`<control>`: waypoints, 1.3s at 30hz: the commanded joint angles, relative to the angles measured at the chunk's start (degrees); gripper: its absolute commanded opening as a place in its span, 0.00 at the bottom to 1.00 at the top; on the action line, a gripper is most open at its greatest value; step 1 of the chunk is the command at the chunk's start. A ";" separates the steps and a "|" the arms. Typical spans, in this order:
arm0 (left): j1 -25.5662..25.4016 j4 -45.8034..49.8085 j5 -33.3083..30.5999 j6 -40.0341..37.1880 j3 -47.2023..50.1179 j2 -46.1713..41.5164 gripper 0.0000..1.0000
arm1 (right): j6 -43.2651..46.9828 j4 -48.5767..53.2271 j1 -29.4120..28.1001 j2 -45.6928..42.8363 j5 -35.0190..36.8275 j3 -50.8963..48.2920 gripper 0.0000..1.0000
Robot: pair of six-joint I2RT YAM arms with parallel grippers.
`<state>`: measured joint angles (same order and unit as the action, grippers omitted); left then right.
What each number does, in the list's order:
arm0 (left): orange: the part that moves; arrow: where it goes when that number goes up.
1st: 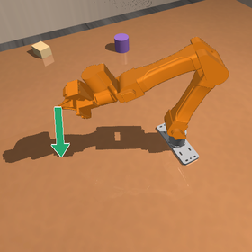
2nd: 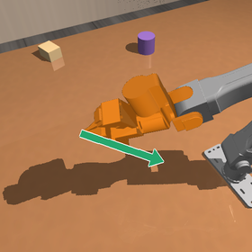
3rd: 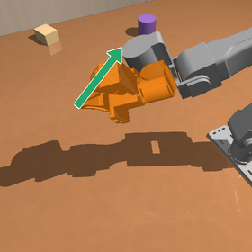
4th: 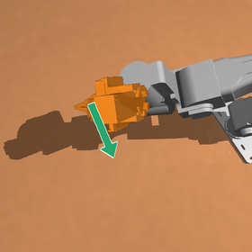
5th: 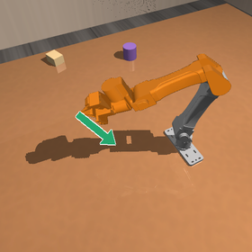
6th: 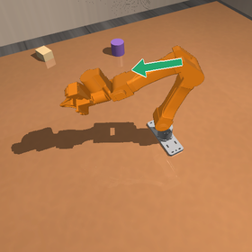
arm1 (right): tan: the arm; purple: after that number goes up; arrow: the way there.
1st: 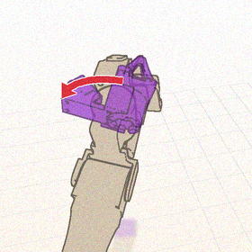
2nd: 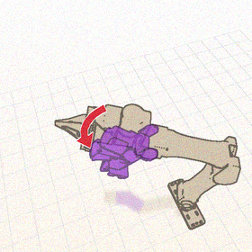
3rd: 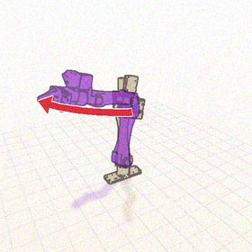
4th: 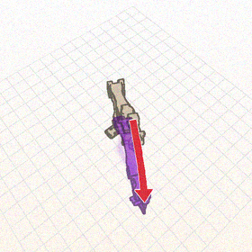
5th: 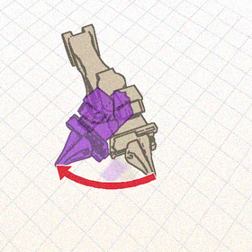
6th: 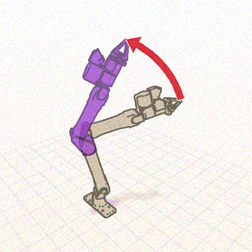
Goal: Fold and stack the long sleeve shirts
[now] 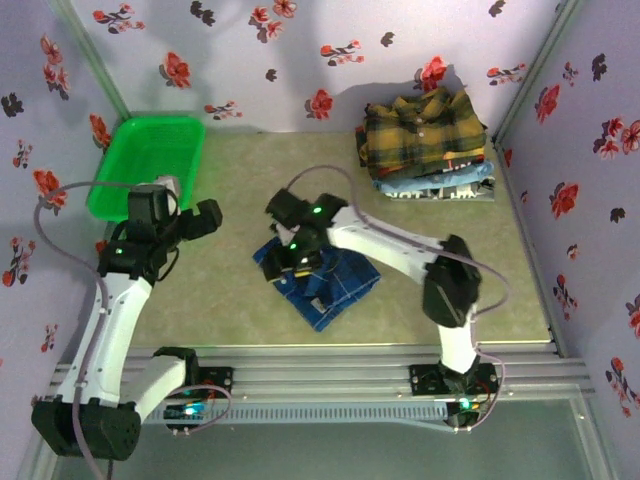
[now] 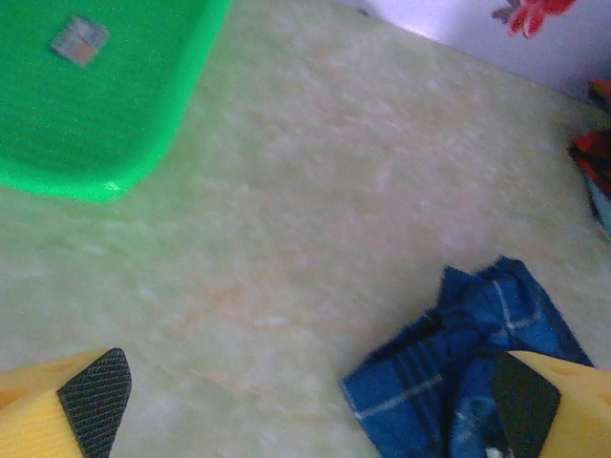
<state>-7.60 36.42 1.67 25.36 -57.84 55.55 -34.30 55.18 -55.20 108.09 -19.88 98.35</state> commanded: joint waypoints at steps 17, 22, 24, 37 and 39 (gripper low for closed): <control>-11.87 -21.52 17.84 23.71 10.18 34.15 0.38 | 8.35 -4.87 17.51 -3.40 11.94 -17.99 0.45; -11.79 -20.98 16.59 22.26 4.03 44.52 0.28 | 7.74 -8.92 16.21 -2.05 9.81 -22.07 0.39; -11.58 -19.85 15.91 21.05 0.67 48.52 0.23 | 6.15 -11.50 15.22 -1.75 7.36 -23.92 0.37; -11.55 -17.49 27.04 6.23 -27.92 69.43 0.12 | -11.68 -27.77 6.12 3.22 -10.39 -22.32 0.36; -11.58 -19.12 32.96 4.41 -32.09 72.24 0.13 | -15.72 -33.54 5.70 4.24 -13.90 -21.93 0.38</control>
<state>-19.25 18.46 27.00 35.48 -85.58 124.07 -41.63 31.07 -48.93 110.41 -25.78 74.74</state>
